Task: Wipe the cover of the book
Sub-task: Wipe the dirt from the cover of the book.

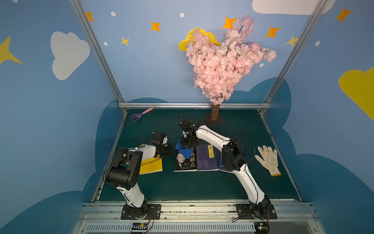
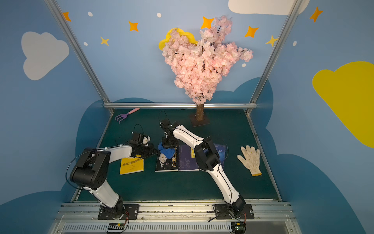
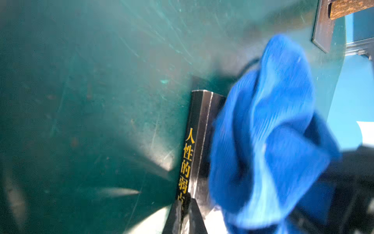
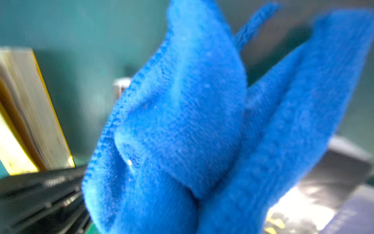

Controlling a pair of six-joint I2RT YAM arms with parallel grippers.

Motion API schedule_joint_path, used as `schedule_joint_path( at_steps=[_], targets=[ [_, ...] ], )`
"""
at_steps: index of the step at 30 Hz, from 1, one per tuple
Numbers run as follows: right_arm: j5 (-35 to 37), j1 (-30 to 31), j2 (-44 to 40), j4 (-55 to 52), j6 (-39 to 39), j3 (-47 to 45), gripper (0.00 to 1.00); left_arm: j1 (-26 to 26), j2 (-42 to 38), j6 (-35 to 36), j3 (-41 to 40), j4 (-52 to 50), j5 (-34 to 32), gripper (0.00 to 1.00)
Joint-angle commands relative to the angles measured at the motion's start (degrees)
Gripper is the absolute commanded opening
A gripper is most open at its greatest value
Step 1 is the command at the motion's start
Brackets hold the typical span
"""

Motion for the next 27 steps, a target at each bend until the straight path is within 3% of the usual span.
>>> schedule_joint_path(
  at_steps=[1,5,10,19,22,27],
  targets=[
    [-0.4,6.3,0.9,-0.9,0.7,-13.2,0.00,-0.2,2.0,0.3,-0.8,-2.3,-1.0,0.08],
    [0.7,7.2,-0.7,0.4,1.6,-16.4,0.00,-0.2,2.3,0.2,-0.9,-2.1,-0.7,0.05],
    [3.3,3.1,2.0,-2.9,2.7,-9.1,0.00,-0.2,2.8,-0.1,-0.9,-1.7,-0.1,0.03],
    [1.9,-1.5,11.7,-8.1,2.5,7.6,0.00,-0.2,1.5,0.5,-1.0,-2.7,-1.4,0.03],
    [2.9,0.2,9.5,-7.9,2.0,3.5,0.00,-0.2,1.8,0.4,-0.9,-2.5,-1.1,0.03],
    [3.6,6.6,0.0,-0.5,2.9,-15.6,0.00,-0.2,2.4,-0.1,-0.8,-1.8,0.0,0.04]
  ],
)
